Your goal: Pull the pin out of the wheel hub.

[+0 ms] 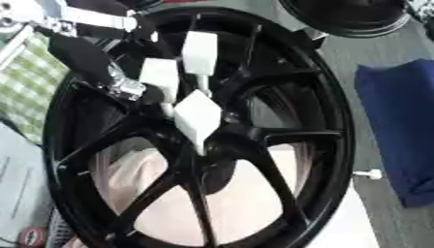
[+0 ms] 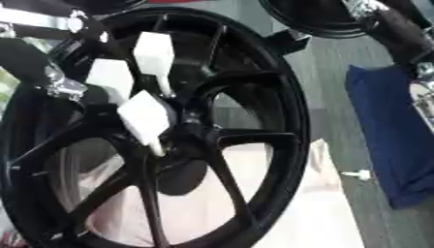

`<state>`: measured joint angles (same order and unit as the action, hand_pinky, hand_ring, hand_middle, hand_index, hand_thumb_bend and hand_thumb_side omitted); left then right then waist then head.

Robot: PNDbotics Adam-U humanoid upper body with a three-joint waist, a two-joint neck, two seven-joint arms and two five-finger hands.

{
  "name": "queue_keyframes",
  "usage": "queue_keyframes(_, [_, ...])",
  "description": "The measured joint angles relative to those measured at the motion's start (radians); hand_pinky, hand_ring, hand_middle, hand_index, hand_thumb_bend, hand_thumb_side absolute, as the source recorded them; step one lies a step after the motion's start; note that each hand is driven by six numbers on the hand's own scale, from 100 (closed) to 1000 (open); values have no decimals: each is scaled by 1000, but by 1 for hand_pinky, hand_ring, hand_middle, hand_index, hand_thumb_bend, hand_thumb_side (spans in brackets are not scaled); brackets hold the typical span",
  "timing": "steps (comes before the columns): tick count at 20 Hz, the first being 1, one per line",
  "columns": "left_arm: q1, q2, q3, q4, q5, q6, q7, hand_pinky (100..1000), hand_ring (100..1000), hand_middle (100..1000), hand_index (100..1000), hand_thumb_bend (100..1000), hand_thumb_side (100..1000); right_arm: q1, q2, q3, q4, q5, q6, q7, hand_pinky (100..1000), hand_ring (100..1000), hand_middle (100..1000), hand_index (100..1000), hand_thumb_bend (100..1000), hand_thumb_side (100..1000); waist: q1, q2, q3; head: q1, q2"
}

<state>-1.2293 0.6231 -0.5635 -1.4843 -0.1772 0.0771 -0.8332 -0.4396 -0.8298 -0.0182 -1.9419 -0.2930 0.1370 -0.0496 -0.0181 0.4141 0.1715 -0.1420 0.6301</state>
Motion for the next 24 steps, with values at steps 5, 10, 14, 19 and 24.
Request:
queue_keyframes(5, [2, 0, -3, -1, 8, 3, 26, 727, 747, 535, 654, 335, 445, 0, 3, -1, 1, 0, 0, -1, 885, 755, 557, 681, 100, 624, 0, 0, 0, 1, 0])
queue_keyframes(10, [3, 0, -6, -6, 9, 2, 47, 689, 702, 464, 518, 254, 362, 1, 7, -2, 4, -4, -2, -7, 885, 754, 556, 680, 100, 626, -1, 0, -2, 3, 0])
queue_keyframes(14, [5, -1, -11, -6, 7, 0, 79, 676, 685, 438, 467, 220, 349, 2, 7, -6, 6, -8, -3, -7, 884, 753, 555, 680, 100, 628, -2, 0, -4, 3, 0])
queue_keyframes(19, [6, -1, -17, -13, -11, -18, 109, 666, 671, 410, 396, 214, 253, 5, 8, -6, 7, -10, -4, -9, 885, 753, 554, 679, 100, 633, -2, 0, -5, 3, 0])
queue_keyframes(24, [8, 3, -15, -32, -1, -13, 126, 662, 669, 399, 370, 233, 203, 10, 10, -6, 8, -13, -5, -11, 885, 753, 554, 679, 100, 630, -2, -2, -4, 0, 0])
